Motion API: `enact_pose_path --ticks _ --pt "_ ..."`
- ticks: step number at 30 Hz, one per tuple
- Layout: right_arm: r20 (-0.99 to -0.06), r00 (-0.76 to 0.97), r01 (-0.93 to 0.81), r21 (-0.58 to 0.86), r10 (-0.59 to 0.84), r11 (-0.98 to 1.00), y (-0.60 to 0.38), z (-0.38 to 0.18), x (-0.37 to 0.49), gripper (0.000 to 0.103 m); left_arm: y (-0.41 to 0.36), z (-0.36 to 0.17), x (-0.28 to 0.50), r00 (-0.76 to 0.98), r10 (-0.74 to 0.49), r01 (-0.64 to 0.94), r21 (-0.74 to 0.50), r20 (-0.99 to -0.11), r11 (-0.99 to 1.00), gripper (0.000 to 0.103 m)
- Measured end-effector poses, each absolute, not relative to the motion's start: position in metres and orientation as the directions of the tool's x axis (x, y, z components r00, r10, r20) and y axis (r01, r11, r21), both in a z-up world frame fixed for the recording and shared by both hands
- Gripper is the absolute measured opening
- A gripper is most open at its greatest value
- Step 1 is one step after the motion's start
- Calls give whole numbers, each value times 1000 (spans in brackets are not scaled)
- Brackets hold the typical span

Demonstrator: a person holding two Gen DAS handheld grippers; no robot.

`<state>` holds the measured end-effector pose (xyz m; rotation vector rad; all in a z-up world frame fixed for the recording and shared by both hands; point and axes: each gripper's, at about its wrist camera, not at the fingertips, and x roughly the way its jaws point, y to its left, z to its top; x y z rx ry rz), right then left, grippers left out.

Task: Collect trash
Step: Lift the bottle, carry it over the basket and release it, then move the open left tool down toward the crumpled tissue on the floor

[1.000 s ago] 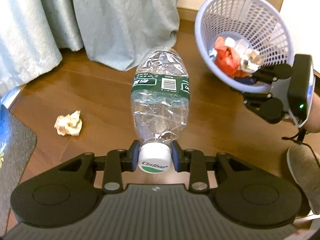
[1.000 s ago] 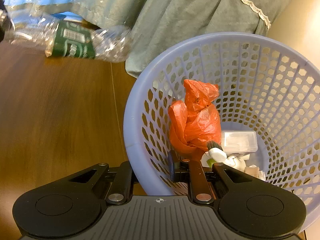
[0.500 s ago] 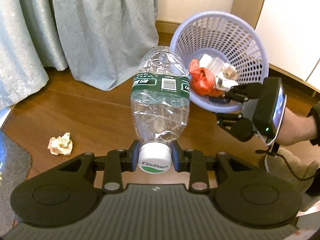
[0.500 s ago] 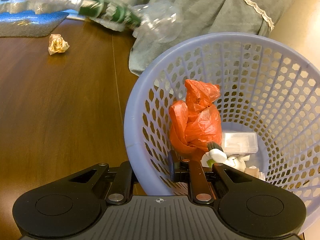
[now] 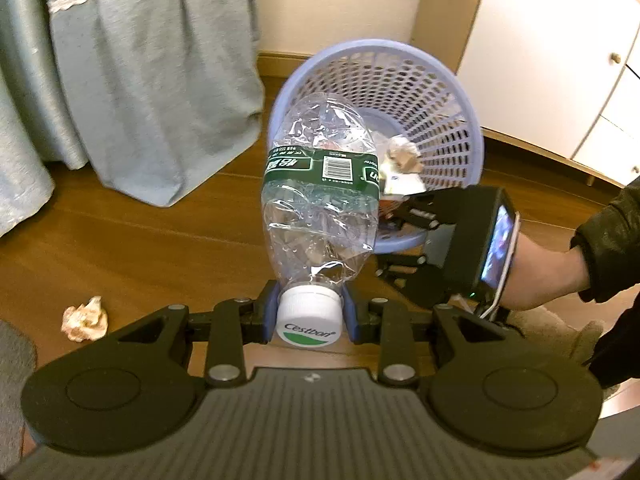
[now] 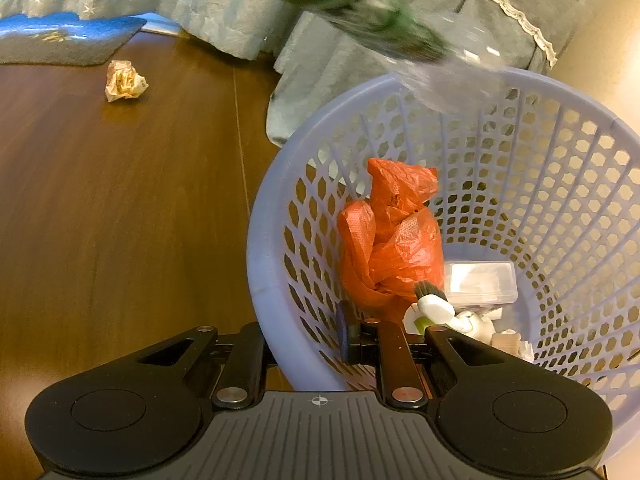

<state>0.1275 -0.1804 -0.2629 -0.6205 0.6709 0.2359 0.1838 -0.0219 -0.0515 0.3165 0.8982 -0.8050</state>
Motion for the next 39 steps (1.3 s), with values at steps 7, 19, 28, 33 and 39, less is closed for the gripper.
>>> enact_pose_path --ticks 7,19,28,33,39 --pt "-643 765 -394 -448 16 802 -184 -260 125 14 -64 -55 195 317 -505 783 -79 -803 617 28" --pt "-643 765 -390 -424 32 817 -190 -254 126 14 -138 -62 254 385 -579 747 -125 -719 653 30" --pt "-641 766 -381 -402 41 833 -195 -250 127 14 -93 -66 253 427 -530 689 -116 -732 715 33" --pt "-643 765 -378 -399 39 835 -194 -249 128 14 -68 -79 245 450 -448 667 -42 -772 744 35" --pt "-645 763 -372 -397 34 839 -192 -249 130 14 -26 -101 230 466 -348 602 4 -813 799 39"
